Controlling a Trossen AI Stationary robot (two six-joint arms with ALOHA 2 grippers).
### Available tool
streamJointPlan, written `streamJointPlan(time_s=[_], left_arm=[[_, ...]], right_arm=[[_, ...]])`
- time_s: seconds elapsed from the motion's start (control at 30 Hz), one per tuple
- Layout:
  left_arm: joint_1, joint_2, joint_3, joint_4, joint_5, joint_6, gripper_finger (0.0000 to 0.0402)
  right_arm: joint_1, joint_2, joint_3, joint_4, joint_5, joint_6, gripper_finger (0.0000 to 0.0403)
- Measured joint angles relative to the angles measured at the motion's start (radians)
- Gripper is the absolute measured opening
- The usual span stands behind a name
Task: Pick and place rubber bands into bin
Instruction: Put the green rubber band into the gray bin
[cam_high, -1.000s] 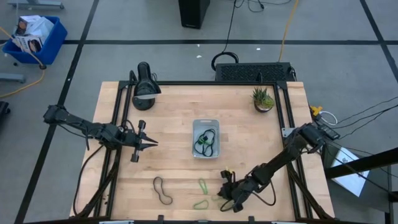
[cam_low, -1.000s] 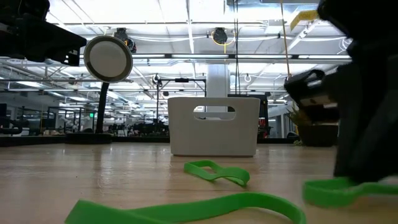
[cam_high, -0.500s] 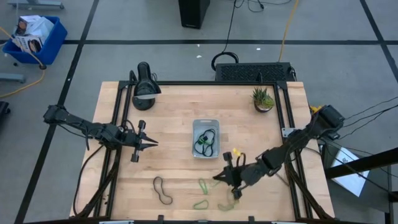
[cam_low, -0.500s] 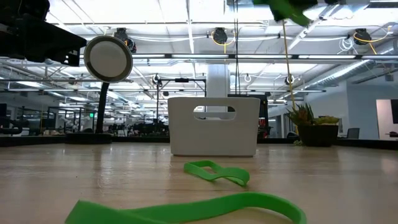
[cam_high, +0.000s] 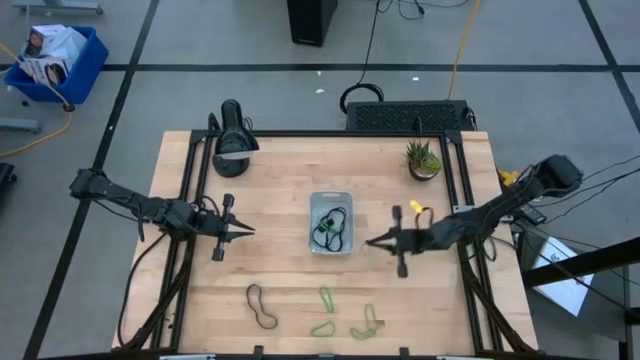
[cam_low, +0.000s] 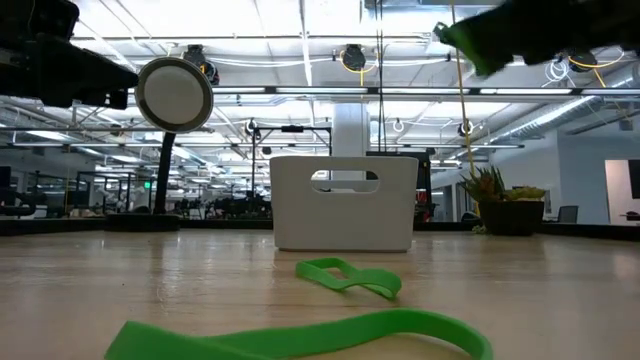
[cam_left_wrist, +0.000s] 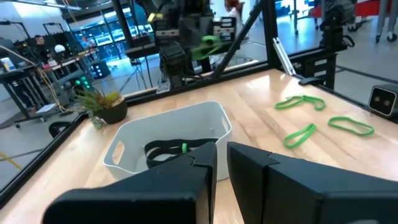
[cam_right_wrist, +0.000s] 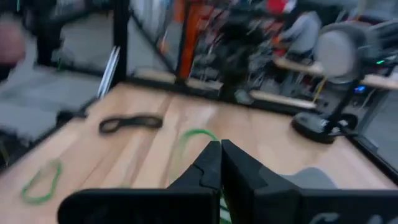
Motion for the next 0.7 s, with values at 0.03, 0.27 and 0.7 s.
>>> streamJointPlan(time_s=[0.03, 0.27, 0.7], left_arm=[[0.000, 0.000, 0.000, 0.000, -0.005, 0.000, 0.0047], [0.000, 0.000, 0.000, 0.000, -0.052, 0.003, 0.0047], [0.000, 0.000, 0.000, 0.001, -0.075, 0.003, 0.0047]], right_arm=[[-0.004, -0.021, -0.048, 0.064, 0.001, 0.009, 0.0000], [-0.006, -0.134, -0.251, 0.224, 0.060, 0.073, 0.0000], [-0.012, -0.169, -0.331, 0.256, 0.133, 0.098, 0.0000]])
